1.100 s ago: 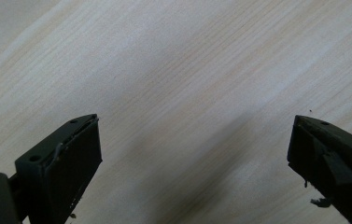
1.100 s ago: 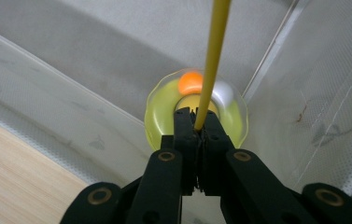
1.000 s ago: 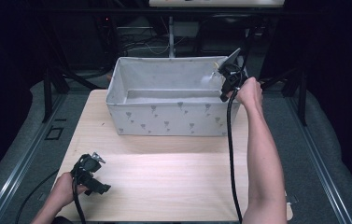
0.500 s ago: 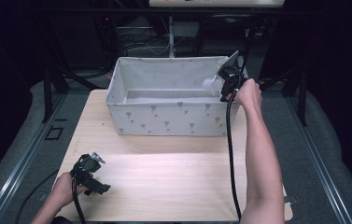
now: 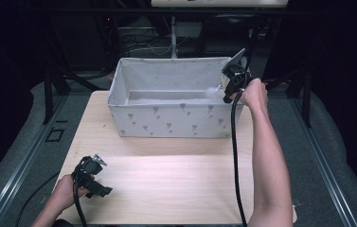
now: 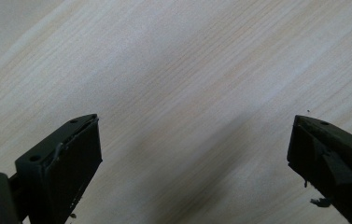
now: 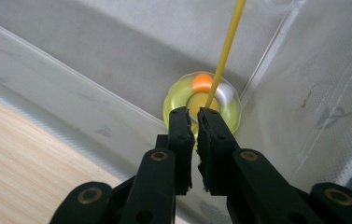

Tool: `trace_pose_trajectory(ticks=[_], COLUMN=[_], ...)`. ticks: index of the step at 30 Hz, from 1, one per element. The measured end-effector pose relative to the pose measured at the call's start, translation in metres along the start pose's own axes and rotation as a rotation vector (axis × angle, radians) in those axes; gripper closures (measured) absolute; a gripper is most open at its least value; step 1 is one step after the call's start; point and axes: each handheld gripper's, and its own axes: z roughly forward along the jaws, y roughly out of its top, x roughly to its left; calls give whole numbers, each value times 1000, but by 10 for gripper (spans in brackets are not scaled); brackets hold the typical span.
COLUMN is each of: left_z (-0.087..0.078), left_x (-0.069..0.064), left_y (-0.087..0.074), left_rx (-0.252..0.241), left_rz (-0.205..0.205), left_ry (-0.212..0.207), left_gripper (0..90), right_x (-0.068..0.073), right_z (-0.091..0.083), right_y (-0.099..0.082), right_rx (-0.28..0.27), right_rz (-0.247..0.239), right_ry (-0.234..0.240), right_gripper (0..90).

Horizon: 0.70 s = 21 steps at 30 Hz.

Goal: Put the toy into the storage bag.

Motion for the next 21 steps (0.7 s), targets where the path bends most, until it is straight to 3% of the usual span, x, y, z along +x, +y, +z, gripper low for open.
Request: trace_pose_trajectory(ticks=[7, 12, 21], left_z=[0, 0, 0], left_x=[0, -1, -1], left_y=[0, 1, 1], left_rx=[-5, -2, -3], left_rz=[-1, -2, 0], left_ry=[1, 1, -1], left_gripper=[27, 28, 27], right_x=[5, 7, 18], right_z=[-15, -31, -64], right_y=[-5, -9, -19], right_rx=[-33, -89, -151], right_rz=[-16, -14, -49], right_ry=[-23, -20, -29], right_gripper=[738, 666, 445])
